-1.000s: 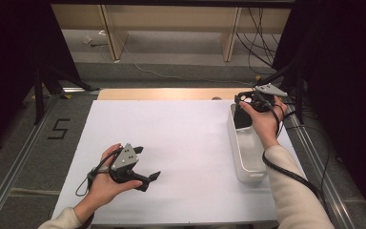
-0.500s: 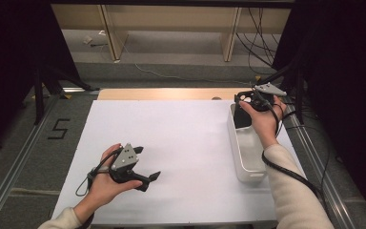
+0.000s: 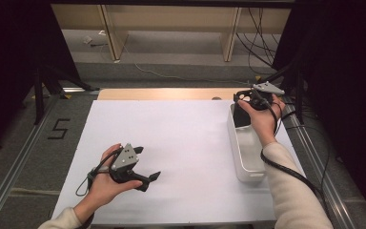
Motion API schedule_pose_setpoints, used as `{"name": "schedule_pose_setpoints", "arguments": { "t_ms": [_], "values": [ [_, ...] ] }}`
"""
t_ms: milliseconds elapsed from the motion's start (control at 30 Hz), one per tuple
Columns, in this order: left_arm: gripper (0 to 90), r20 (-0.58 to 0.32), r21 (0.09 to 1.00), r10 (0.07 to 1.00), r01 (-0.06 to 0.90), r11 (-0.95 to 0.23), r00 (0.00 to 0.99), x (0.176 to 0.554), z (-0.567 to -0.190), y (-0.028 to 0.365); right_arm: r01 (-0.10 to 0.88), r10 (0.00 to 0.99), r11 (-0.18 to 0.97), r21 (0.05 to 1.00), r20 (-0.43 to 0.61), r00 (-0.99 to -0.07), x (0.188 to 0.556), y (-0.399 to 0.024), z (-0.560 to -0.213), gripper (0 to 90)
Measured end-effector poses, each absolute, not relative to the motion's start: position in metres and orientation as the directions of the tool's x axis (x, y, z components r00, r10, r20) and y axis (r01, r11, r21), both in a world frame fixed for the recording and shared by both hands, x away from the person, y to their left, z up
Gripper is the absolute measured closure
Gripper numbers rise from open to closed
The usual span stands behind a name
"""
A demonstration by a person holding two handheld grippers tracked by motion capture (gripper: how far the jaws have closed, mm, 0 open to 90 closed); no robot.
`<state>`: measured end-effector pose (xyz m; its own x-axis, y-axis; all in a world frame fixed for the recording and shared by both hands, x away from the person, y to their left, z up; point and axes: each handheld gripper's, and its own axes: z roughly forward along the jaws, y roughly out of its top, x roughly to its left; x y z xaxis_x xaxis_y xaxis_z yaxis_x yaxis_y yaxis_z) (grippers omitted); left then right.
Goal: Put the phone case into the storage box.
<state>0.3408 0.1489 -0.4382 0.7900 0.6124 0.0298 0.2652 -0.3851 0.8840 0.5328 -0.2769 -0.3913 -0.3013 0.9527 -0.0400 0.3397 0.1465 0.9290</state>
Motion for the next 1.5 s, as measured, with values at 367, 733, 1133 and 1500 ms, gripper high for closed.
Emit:
{"name": "schedule_pose_setpoints", "arguments": {
  "t_ms": [367, 733, 1133, 1500],
  "values": [
    [0.0, 0.028, 0.885, 0.613, 0.265, -0.383, 0.79, 0.341, -0.438, 0.149, 0.346, 0.953, 0.151, 0.926, -0.044, -0.3, 0.537, -0.275, -0.391, 15.3],
    [0.0, 0.029, 0.885, 0.612, 0.265, -0.384, 0.79, 0.341, -0.438, 0.149, 0.347, 0.952, 0.157, 0.925, -0.048, -0.301, 0.54, -0.274, -0.391, 15.3],
    [0.0, 0.028, 0.885, 0.612, 0.265, -0.382, 0.79, 0.341, -0.438, 0.149, 0.357, 0.954, 0.159, 0.92, -0.05, -0.296, 0.544, -0.273, -0.394, 15.3],
    [0.0, 0.028, 0.884, 0.611, 0.265, -0.384, 0.791, 0.341, -0.438, 0.149, 0.367, 0.954, 0.166, 0.915, -0.055, -0.294, 0.547, -0.273, -0.396, 15.2]
  ]
}}
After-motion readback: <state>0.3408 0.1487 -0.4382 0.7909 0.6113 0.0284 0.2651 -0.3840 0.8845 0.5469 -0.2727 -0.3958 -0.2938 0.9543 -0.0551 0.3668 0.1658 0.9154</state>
